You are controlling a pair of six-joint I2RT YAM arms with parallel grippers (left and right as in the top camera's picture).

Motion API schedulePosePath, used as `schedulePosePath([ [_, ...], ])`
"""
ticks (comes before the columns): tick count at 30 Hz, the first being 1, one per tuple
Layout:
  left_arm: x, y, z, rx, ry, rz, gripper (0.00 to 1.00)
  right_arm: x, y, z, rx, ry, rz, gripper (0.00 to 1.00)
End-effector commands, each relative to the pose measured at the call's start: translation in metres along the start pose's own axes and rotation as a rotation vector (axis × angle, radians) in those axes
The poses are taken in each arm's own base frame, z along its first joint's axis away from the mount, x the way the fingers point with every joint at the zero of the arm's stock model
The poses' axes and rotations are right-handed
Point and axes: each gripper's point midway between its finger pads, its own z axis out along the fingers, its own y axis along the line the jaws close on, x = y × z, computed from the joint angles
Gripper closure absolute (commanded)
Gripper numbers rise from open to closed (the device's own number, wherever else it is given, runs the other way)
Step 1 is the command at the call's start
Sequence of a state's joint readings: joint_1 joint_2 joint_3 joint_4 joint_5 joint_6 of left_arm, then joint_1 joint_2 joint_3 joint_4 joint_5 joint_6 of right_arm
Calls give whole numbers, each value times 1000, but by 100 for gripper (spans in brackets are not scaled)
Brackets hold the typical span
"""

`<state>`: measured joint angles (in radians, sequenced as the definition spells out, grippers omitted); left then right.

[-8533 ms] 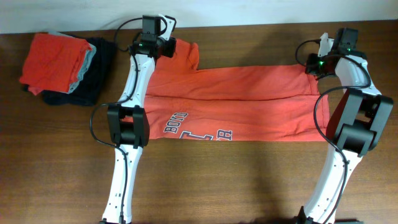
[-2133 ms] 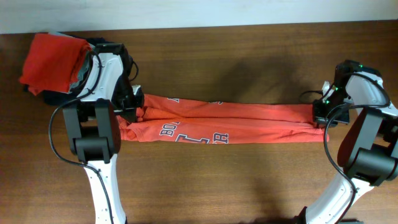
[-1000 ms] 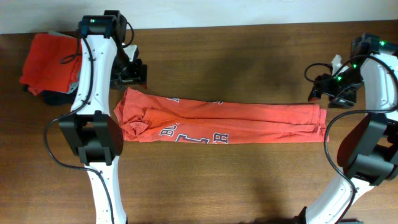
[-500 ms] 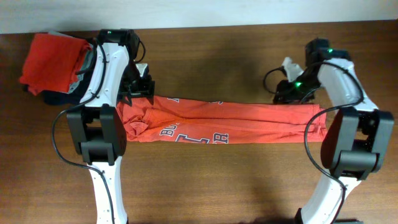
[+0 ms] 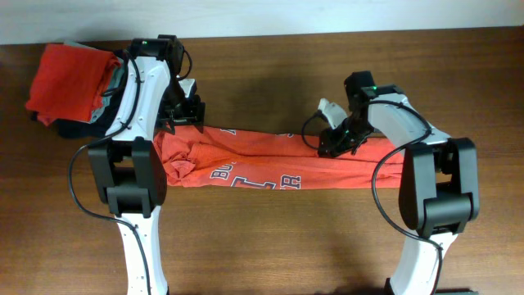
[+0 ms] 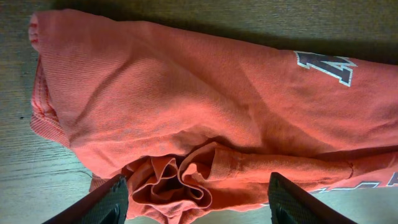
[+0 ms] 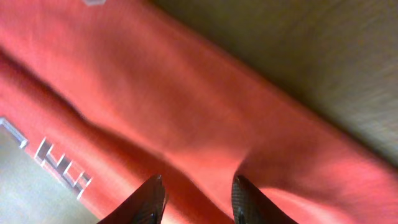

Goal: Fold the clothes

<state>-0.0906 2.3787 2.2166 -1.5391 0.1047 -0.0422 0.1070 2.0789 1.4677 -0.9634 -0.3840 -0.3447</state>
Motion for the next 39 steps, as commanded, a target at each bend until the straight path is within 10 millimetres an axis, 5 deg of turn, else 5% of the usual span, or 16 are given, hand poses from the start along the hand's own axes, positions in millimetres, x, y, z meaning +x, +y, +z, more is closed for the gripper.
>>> schedulePosePath([
  [1,-1,-1,-2,12,-9,6,28,10,9,1,-19,39,-2,60],
  [11,-4,-1,-2,12,-23,8,28,50,20,7,-70,177,60,62],
  [16,-5,-1,-2,12,-26,9,28,65,37,9,-155,221,97,75],
  [24,-8,-1,-2,13,-37,13,28,84,49,1,-188,310,197,78],
  [27,-9,-1,-2,13,-42,13,28,73,53,-3,-214,272,192,78],
  [33,-9,-1,-2,13,-42,13,28,18,63,-16,-264,91,119,76],
  [39,-9,-1,-2,13,-41,13,28,-28,64,-2,-217,-65,63,71],
])
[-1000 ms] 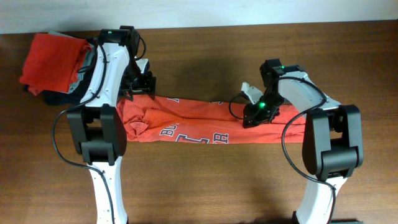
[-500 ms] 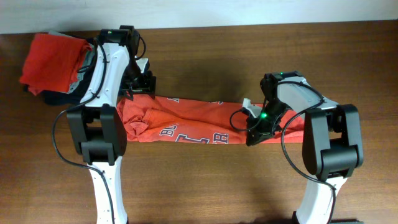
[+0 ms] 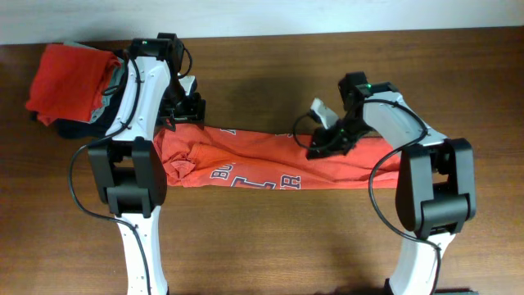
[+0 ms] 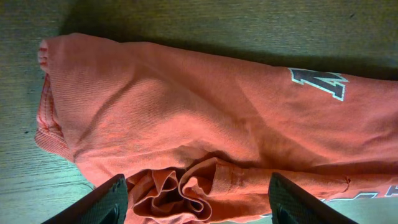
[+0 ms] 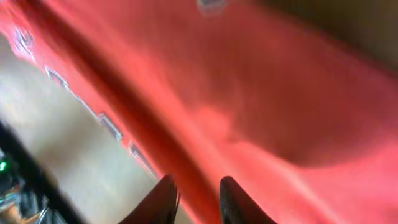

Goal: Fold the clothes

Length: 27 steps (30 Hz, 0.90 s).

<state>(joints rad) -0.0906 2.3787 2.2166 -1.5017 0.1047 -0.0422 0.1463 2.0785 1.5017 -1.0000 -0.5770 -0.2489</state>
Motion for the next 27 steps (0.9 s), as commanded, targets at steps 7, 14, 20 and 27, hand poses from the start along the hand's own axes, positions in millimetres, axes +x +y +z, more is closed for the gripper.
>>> schedulePosePath([
  [7,0,0,-2,12,-3,9,28,-23,43,50,-39,-10,-51,72],
  [14,1,1,-2,12,-1,6,28,-2,70,74,-12,92,-104,72],
  [20,1,1,-2,12,-1,6,27,18,90,91,-23,159,-117,72],
  [27,1,2,-2,12,-1,4,27,35,107,87,-61,237,-90,76],
])
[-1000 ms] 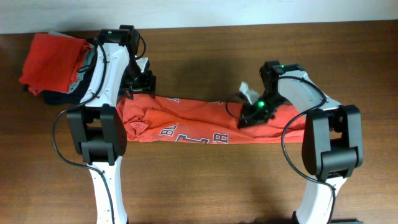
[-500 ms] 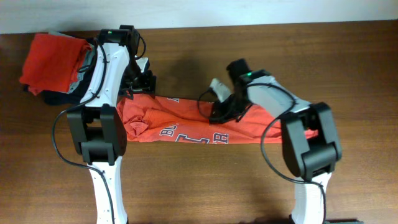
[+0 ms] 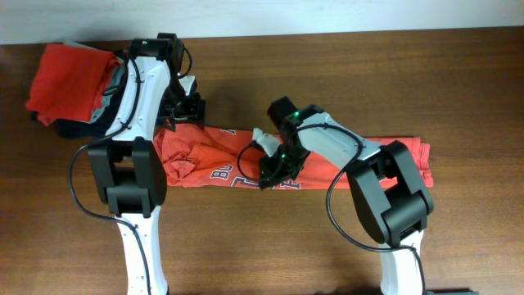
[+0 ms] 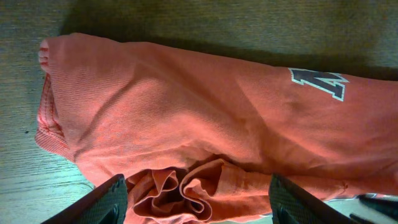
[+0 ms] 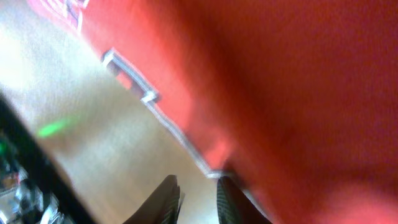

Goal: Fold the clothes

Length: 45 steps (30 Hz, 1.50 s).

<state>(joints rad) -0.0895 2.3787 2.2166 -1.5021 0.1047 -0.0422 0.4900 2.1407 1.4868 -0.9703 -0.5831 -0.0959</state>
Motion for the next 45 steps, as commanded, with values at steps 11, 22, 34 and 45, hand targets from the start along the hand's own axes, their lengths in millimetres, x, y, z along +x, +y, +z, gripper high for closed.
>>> schedulePosePath([
  [11,8,1,-2,13,25,77,28,-8,-20,-89,48,-53,74,77],
  [22,9,-28,-5,185,-12,518,39,20,-119,-144,199,-113,297,60],
  [34,21,-42,-8,284,-50,945,21,43,-172,-173,269,-162,419,51],
  [45,40,-30,32,286,55,970,27,45,-182,-179,279,-183,436,38],
])
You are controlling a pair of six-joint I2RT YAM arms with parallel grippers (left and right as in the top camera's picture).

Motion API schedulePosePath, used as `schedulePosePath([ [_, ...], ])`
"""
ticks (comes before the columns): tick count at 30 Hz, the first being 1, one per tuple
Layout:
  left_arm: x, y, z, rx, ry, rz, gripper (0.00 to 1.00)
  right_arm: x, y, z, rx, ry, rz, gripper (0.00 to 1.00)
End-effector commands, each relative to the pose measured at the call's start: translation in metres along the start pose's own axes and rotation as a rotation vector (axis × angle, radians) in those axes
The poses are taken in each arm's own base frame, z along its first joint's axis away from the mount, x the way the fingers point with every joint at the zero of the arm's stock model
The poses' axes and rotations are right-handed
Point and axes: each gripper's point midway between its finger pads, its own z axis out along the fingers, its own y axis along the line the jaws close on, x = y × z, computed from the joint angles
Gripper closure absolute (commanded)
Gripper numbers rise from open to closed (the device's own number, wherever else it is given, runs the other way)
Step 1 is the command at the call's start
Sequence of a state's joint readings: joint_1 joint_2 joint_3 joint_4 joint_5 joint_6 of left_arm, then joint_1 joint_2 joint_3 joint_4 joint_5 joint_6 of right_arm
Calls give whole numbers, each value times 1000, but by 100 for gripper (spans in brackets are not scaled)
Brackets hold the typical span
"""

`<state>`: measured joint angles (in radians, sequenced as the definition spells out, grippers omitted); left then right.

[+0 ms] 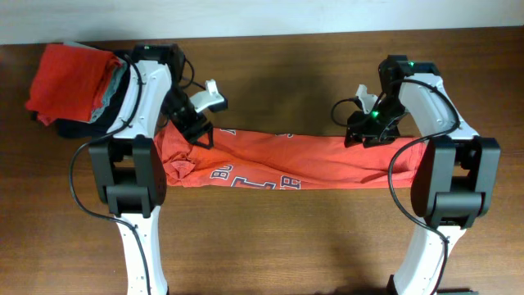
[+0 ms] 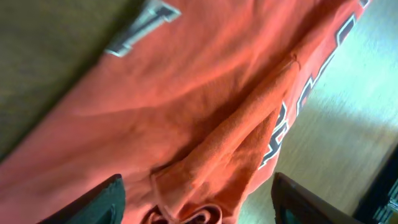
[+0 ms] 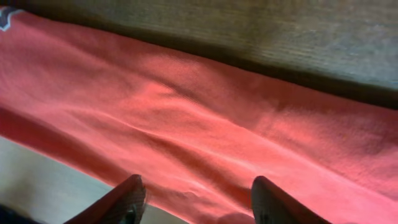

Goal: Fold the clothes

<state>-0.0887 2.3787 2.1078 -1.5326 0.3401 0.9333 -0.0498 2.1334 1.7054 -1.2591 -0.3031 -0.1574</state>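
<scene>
An orange-red shirt (image 1: 311,160) with dark lettering lies as a long folded strip across the table. My left gripper (image 1: 201,133) hangs open over its left part near the bunched collar end; the left wrist view shows the shirt (image 2: 186,93) with a raised fold between the wide-apart fingers (image 2: 106,199). My right gripper (image 1: 361,138) is open over the strip's rear edge towards the right end. In the right wrist view the smooth cloth (image 3: 217,124) fills the space under its spread fingers (image 3: 127,199). Neither gripper holds anything.
A pile of clothes (image 1: 70,78), red on top with grey and dark pieces beneath, sits at the table's back left corner, beside the left arm. The brown wooden table (image 1: 270,246) runs on in front of the shirt.
My right gripper was at the shirt's middle by the front edge with its fingers close together; now it is over the right part at the rear edge, opened wide. My left gripper has turned and shifted slightly right.
My right gripper was on the shirt right of middle with fingers narrow, then slightly farther left, then at the middle by the lettering, and now back at the right, open. My left gripper stayed open over the left end, turning only by now.
</scene>
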Motion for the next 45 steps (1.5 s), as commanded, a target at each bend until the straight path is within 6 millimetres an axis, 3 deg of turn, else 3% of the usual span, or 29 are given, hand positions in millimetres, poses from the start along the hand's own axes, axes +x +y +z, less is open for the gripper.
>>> schedulePosePath([
  [1,13,0,15,23,32,27,30,-6,-1,-14,22,-49,-14,36],
  [4,10,6,20,4,18,34,40,-7,-5,-14,44,-53,-15,34],
  [13,6,10,20,-14,7,44,100,-7,-5,-14,44,-52,-15,34],
  [18,5,7,19,-6,4,44,100,-7,-5,-14,44,-52,-15,34],
  [26,-20,-18,19,39,-30,97,100,-6,-7,-14,59,-47,-14,33],
  [29,-28,-28,24,41,-12,130,100,-5,1,-13,15,-46,-15,60],
  [32,-32,-34,30,22,27,162,99,-8,23,-14,-106,-64,-22,88],
  [33,-33,-35,31,13,43,172,100,-9,31,-15,-145,-69,-37,93],
  [38,-38,-41,37,-10,81,209,100,-9,56,-10,-191,-65,-140,96],
  [45,-39,-42,39,-22,95,220,100,-6,68,-2,-152,-40,-184,96],
])
